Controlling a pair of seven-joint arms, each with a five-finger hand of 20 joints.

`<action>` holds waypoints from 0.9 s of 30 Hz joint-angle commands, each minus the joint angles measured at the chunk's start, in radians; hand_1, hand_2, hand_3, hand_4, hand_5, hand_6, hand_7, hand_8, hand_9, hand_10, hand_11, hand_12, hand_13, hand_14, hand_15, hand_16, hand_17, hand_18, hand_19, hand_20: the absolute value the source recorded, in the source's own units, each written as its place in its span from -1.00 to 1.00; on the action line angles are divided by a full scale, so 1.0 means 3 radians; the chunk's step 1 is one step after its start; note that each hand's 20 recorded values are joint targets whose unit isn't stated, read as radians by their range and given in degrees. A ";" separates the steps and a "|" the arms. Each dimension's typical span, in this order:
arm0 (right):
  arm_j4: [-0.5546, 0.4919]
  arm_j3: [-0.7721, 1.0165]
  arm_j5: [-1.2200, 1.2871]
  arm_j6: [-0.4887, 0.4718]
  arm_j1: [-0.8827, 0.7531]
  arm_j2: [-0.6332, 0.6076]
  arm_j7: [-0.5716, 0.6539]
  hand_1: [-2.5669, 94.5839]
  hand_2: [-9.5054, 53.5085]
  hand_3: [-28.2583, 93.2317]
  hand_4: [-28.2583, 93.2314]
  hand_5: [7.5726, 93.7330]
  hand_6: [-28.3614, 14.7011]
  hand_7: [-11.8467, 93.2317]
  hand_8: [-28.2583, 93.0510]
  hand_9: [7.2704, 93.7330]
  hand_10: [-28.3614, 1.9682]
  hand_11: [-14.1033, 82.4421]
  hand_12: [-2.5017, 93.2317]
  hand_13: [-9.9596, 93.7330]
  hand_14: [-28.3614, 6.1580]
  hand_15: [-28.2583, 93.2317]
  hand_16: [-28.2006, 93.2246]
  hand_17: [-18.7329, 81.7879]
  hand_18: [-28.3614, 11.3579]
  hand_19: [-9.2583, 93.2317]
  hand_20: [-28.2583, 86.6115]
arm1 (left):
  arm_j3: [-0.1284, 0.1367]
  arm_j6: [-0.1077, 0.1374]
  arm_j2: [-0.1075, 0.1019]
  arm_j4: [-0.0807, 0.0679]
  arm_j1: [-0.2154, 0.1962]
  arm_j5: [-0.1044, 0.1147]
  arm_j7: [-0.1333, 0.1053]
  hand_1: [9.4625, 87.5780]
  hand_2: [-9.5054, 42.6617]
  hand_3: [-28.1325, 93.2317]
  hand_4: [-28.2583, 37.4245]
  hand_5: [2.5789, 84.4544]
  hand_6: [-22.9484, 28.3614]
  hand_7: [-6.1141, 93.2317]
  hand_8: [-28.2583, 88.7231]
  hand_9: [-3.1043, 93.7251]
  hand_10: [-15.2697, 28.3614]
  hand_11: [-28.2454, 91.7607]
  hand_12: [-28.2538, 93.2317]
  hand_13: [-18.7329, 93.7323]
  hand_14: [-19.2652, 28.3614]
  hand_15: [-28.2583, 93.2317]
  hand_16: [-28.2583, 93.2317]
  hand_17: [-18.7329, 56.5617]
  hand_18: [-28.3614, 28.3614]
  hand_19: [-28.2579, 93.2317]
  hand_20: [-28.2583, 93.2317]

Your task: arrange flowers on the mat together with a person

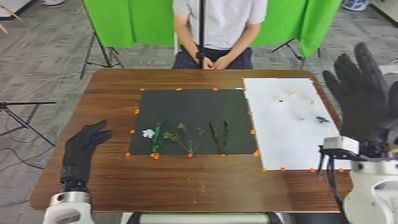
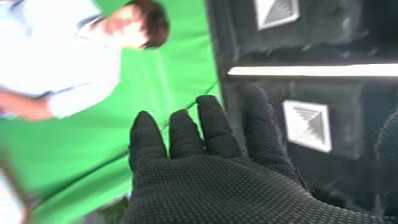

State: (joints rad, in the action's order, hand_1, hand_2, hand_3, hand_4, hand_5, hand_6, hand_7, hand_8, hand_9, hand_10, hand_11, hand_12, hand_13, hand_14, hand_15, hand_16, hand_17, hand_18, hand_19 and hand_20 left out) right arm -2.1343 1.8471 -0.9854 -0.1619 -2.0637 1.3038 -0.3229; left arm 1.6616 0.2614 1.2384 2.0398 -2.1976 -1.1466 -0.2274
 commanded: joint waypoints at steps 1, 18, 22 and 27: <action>-0.0024 0.0002 -0.0231 -0.0072 -0.0767 0.0409 0.0074 -0.98 -0.59 0.70 -0.89 -0.53 0.36 -0.67 -0.67 -0.54 0.03 -0.71 -0.84 -0.46 0.14 -0.57 -0.43 -0.46 -0.11 -0.82 -0.20 | -0.0014 -0.0061 0.0051 0.0004 -0.0041 -0.0039 0.0060 -0.78 -0.18 0.52 -1.00 0.16 0.04 -0.57 -0.63 0.15 0.43 -0.13 -0.31 0.05 0.58 -0.16 -0.57 -0.25 0.41 -0.37 -0.26; 0.0051 -0.0121 -0.0238 0.0020 -0.0634 0.0392 0.0074 -0.96 -0.64 0.72 -0.88 -0.49 0.35 -0.65 -0.68 -0.47 0.03 -0.68 -0.82 -0.41 0.12 -0.48 -0.48 -0.40 -0.17 -0.82 -0.18 | -0.0036 -0.0080 0.0059 0.0012 -0.0034 -0.0073 0.0072 -0.78 -0.19 0.52 -1.00 0.16 0.04 -0.57 -0.63 0.15 0.43 -0.13 -0.30 0.05 0.58 -0.15 -0.57 -0.26 0.41 -0.37 -0.26; 0.0051 -0.0108 -0.0234 0.0028 -0.0630 0.0399 0.0067 -0.95 -0.65 0.72 -0.88 -0.48 0.34 -0.65 -0.68 -0.47 0.03 -0.68 -0.82 -0.41 0.10 -0.47 -0.49 -0.40 -0.18 -0.82 -0.18 | -0.0034 -0.0077 0.0061 0.0014 -0.0041 -0.0071 0.0076 -0.78 -0.19 0.52 -1.00 0.16 0.04 -0.57 -0.63 0.15 0.43 -0.14 -0.30 0.05 0.58 -0.15 -0.57 -0.26 0.41 -0.36 -0.26; 0.0060 -0.0101 -0.0229 0.0021 -0.0621 0.0398 0.0061 -0.94 -0.67 0.72 -0.88 -0.46 0.33 -0.65 -0.67 -0.44 0.01 -0.67 -0.81 -0.40 0.09 -0.46 -0.49 -0.40 -0.18 -0.81 -0.17 | -0.0034 -0.0071 0.0062 0.0011 -0.0032 -0.0072 0.0081 -0.78 -0.20 0.53 -1.00 0.16 0.04 -0.57 -0.63 0.15 0.43 -0.14 -0.31 0.05 0.58 -0.16 -0.57 -0.26 0.41 -0.36 -0.26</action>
State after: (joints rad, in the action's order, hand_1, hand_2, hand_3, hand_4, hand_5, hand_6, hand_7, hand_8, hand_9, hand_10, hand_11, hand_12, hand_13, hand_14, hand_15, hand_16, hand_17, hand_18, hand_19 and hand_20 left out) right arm -2.1147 1.8137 -1.0554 -0.1551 -2.2428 1.4191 -0.2936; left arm 1.6556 0.2476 1.2476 2.0420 -2.1974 -1.1629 -0.2147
